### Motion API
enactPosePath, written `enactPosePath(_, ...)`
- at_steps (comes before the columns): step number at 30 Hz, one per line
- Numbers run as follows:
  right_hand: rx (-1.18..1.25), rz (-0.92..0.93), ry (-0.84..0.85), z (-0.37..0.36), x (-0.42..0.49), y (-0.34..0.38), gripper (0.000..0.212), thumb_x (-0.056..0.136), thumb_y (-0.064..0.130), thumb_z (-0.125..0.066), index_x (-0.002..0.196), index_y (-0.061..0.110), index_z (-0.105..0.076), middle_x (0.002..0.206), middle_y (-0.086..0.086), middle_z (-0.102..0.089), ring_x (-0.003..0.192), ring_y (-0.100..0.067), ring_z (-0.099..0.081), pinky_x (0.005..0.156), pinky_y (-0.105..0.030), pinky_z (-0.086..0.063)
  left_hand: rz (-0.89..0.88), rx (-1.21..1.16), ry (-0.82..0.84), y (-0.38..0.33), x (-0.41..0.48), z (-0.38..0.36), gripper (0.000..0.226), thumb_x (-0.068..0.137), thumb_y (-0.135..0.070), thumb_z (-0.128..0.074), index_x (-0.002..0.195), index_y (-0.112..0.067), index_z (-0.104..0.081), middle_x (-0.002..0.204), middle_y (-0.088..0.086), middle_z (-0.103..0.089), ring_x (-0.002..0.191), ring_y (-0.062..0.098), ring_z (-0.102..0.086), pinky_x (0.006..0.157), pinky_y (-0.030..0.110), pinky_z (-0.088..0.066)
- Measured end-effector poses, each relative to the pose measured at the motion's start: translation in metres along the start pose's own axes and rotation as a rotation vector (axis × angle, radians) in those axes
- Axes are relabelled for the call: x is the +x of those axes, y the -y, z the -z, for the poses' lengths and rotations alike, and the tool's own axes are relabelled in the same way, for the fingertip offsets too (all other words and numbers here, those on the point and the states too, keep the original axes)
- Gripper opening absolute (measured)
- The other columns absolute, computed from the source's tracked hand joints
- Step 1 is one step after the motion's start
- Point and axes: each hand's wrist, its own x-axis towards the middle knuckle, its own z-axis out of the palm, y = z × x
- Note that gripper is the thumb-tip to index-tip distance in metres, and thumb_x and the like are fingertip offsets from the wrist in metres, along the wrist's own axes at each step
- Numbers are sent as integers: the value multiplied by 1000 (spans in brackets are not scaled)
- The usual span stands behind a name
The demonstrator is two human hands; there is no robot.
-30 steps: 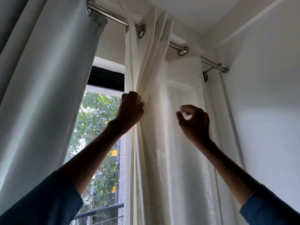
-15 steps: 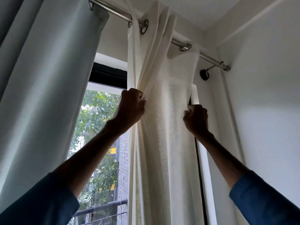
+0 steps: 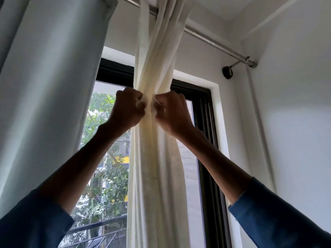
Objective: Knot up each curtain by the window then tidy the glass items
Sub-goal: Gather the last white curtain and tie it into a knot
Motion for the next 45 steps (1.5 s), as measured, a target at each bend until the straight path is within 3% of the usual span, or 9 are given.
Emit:
enactPosePath(7, -298, -88, -26, 39, -36, -56, 29, 76, -10, -55, 86, 10, -74, 72, -17, -70, 62, -39, -63, 57, -29, -48, -91, -17, -48, -28, -5, -1, 33, 76, -5, -60, 52, -8, -37, 48, 2, -31, 43, 11, -28, 52, 41, -35)
enactPosePath(12, -212, -199, -156, 55, -65, -68, 19, 78, -17, -49, 71, -1, -55, 45, -2, -24, 42, -10, -28, 47, -6, -26, -33, -37, -4, -46, -39, -24, 28, 79, -7, -58, 58, -10, -41, 50, 4, -45, 50, 20, -42, 62, 40, -47)
enactPosePath(20, 2, -144, -143, 26, -102, -48, 33, 91, 0, -60, 64, 14, -47, 51, -8, -35, 44, -15, -30, 47, -23, -23, 21, -45, 39, -58, -88, -39, 16, 81, -14, -57, 67, -12, -48, 58, 2, -52, 61, 28, -52, 74, 45, -43)
enactPosePath(25, 154, -89, -114, 8, -122, -26, 15, 93, 12, -69, 106, 14, -77, 82, -5, -78, 67, -9, -73, 60, -34, -60, 7, -178, 16, -62, -97, -35, 18, 85, -12, -55, 67, -11, -51, 54, 1, -51, 58, 30, -58, 72, 38, -51)
enactPosePath(30, 300, -128, -151, 12, -129, -14, 17, 91, 12, -74, 108, 11, -77, 98, 2, -78, 88, -5, -74, 72, -32, -63, 4, -230, -33, -70, -97, -35, 29, 89, -11, -46, 63, -6, -34, 55, 20, -34, 54, 35, -33, 58, 46, -44)
enactPosePath(34, 350, -125, -109, 19, -134, -10, 26, 88, 3, -75, 113, 8, -75, 103, 12, -72, 94, 6, -70, 80, -15, -57, 65, -296, -49, -77, -99, -36, 28, 100, -21, -48, 73, -15, -49, 49, -2, -38, 54, 27, -46, 59, 32, -35)
enactPosePath(38, 394, -137, -33, 20, -141, -11, 24, 90, 1, -67, 110, 8, -76, 99, 10, -75, 92, 2, -72, 80, -20, -60, 256, -428, -92, -83, -97, -38, 51, 85, -38, -71, 117, -13, -41, 67, -9, -44, 59, 20, -48, 59, 32, -38)
enactPosePath(41, 529, -278, -49, 22, -141, -16, 21, 91, -2, -63, 107, 4, -76, 93, 2, -78, 86, -7, -76, 80, -27, -62, 425, -489, -113, -81, -89, -41, 66, 77, -23, -79, 122, -5, -33, 83, -17, -36, 78, 18, -45, 69, 24, -35)
enactPosePath(45, 705, -477, -149, 20, -131, -38, 15, 89, -3, -67, 103, -3, -71, 89, -10, -78, 86, -23, -77, 83, -46, -62, 528, -373, 122, -70, -83, -43, 31, 81, -27, -69, 98, -12, -48, 81, -6, -47, 84, 22, -53, 58, 28, -38)
